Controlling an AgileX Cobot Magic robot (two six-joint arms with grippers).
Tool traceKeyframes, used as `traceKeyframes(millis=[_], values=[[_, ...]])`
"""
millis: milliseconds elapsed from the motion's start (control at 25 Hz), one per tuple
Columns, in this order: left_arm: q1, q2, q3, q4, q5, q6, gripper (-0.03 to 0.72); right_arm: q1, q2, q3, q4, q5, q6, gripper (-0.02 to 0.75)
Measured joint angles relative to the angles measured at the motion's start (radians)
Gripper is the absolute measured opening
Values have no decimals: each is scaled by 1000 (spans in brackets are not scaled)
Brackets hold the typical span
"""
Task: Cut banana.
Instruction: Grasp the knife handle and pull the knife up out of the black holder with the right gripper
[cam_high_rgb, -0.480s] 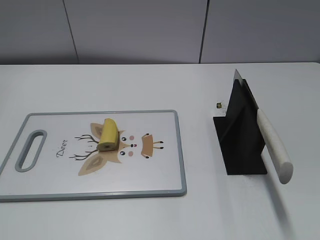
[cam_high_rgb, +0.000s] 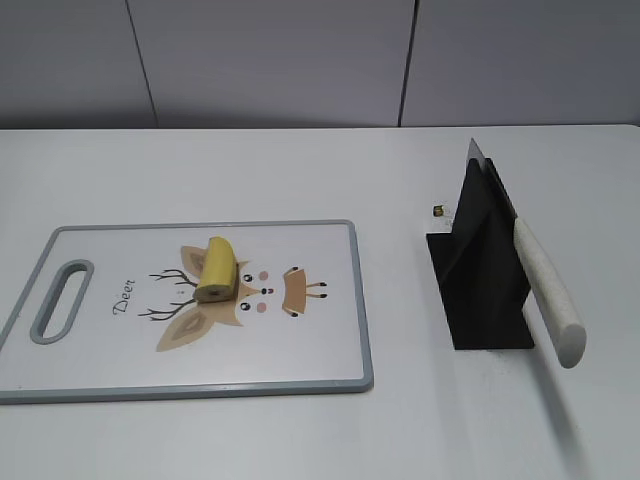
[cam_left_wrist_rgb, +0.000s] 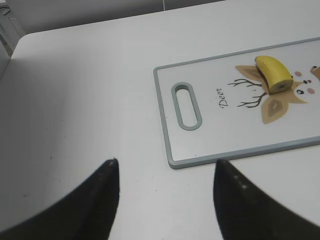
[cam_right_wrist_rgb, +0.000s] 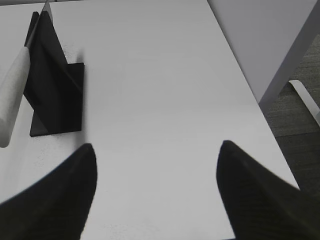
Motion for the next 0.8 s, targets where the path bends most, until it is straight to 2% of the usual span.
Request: traceKeyframes(millis=[800], values=[[0,0,0,0,0,0,583,0,0,0,0,0,0,563]])
